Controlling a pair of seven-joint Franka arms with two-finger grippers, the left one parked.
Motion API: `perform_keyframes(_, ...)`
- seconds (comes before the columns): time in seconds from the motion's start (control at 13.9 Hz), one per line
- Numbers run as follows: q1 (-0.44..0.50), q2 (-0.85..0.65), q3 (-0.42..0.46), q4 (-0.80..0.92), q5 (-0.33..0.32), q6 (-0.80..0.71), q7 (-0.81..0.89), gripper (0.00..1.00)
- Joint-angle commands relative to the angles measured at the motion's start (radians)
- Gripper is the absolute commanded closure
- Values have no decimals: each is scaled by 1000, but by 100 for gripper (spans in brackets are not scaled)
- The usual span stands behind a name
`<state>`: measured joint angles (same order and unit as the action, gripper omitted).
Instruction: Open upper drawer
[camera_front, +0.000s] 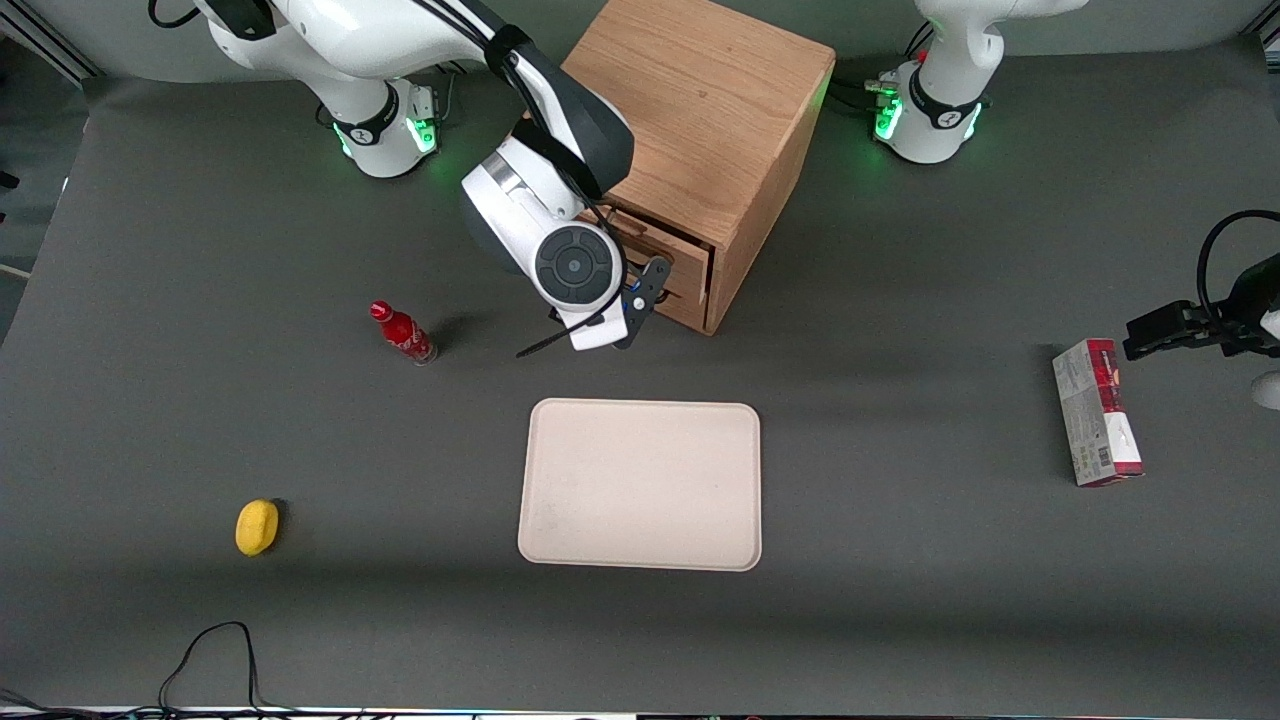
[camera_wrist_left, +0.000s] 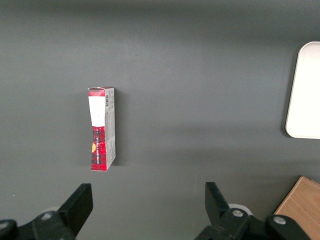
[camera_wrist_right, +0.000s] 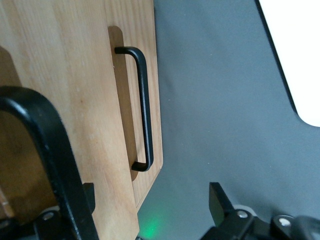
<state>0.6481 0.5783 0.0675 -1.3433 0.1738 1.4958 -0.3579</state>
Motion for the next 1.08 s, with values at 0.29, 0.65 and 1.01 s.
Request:
perform_keyframes(0.29, -16, 26, -11, 52, -25, 14, -45, 0)
perform_keyframes(0.65, -57, 46, -12, 96, -27, 18, -53, 0)
perform_keyframes(1.01, -91, 58, -12, 98, -68, 63, -55, 0)
